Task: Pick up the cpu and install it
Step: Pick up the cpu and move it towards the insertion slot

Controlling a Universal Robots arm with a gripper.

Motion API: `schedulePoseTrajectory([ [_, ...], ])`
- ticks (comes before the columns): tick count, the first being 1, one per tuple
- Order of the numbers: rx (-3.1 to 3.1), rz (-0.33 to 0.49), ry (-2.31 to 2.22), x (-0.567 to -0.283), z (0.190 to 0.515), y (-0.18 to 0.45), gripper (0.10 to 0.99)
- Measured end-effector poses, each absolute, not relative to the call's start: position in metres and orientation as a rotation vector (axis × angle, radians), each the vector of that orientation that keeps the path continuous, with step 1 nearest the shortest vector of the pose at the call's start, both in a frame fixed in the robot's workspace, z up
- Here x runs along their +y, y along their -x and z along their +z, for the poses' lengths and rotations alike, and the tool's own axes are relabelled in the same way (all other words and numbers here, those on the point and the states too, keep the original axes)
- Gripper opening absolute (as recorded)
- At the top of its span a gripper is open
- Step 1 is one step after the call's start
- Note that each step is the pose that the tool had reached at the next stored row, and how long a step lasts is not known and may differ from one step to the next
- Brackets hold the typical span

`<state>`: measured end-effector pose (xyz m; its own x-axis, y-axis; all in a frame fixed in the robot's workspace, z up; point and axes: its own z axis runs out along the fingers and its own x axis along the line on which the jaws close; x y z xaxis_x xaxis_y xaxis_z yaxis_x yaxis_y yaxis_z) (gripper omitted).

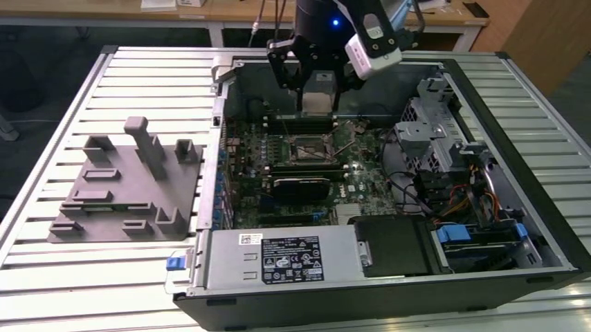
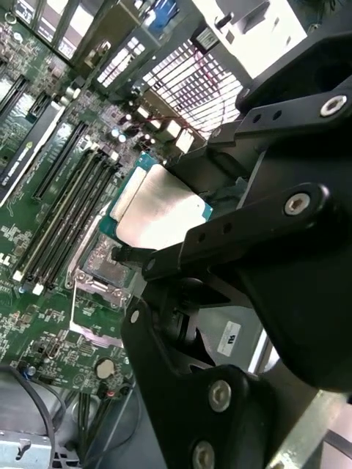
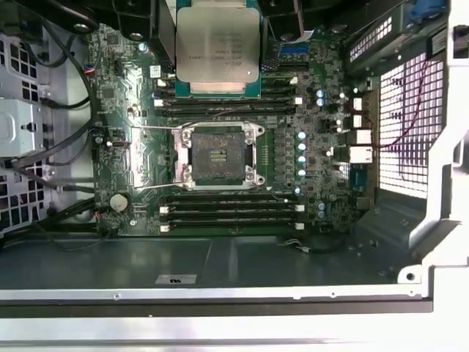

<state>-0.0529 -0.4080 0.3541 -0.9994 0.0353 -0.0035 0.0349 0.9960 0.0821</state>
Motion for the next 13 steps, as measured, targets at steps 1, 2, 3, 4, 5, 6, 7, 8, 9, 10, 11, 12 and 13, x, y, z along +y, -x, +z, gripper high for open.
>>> schedulePoseTrajectory([
  [1, 3.134, 0.129, -0.055, -0.408, 0.353, 0.052, 0.541],
  [2, 3.134, 0.129, -0.055, -0.408, 0.351, 0.052, 0.541],
  [3, 3.134, 0.129, -0.055, -0.408, 0.349, 0.052, 0.541],
  [4, 3.134, 0.129, -0.055, -0.408, 0.348, 0.051, 0.541],
  [5, 3.134, 0.129, -0.055, -0.408, 0.346, 0.051, 0.541],
  [6, 3.134, 0.129, -0.055, -0.408, 0.345, 0.050, 0.541],
  [7, 3.134, 0.128, -0.055, -0.408, 0.343, 0.050, 0.541],
  [8, 3.134, 0.128, -0.055, -0.408, 0.341, 0.049, 0.541],
  [9, 3.135, 0.129, -0.055, -0.408, 0.339, 0.049, 0.541],
  [10, 3.135, 0.129, -0.055, -0.408, 0.337, 0.049, 0.541],
  [11, 3.135, 0.129, -0.055, -0.408, 0.335, 0.048, 0.541],
  [12, 3.136, 0.129, -0.055, -0.408, 0.334, 0.048, 0.541],
  [13, 3.136, 0.128, -0.055, -0.408, 0.332, 0.048, 0.541],
])
